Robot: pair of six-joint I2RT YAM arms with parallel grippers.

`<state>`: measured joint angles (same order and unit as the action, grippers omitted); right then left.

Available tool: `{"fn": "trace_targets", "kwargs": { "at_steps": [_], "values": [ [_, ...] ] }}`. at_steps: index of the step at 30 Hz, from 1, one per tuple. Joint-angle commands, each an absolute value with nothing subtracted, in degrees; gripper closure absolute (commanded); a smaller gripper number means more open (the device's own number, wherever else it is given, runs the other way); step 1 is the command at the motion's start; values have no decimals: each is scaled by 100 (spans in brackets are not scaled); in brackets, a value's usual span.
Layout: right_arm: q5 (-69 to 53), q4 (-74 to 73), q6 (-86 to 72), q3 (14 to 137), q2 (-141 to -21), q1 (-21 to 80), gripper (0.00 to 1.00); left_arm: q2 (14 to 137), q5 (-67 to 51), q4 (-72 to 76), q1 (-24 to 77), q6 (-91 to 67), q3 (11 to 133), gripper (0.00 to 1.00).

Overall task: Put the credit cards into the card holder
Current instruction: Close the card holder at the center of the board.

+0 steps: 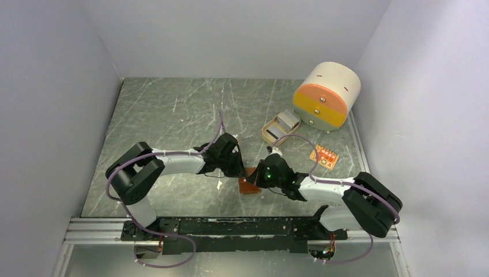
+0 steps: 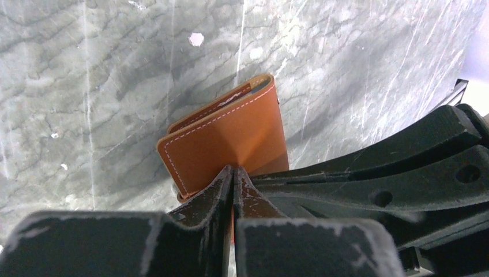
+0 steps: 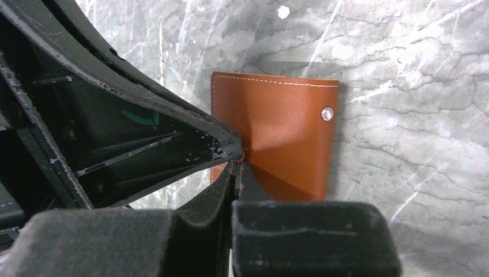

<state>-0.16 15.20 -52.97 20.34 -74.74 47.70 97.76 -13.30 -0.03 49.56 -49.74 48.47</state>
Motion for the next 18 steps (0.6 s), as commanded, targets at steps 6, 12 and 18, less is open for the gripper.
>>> {"fn": "trace_targets", "kwargs": {
  "at_steps": [6,12,18],
  "values": [
    [293,1169,-5527,1564,-7780,4790,100,10081,-1276,-324,5212,-5018,4855,91],
    [345,1205,-5549,1481,-7951,4795,100,9925,-1097,-556,5187,-5027,4872,91],
    [298,1181,-5517,1579,-7994,4794,100,9253,-1003,-1002,4915,-4839,5313,91]
  ]
}}
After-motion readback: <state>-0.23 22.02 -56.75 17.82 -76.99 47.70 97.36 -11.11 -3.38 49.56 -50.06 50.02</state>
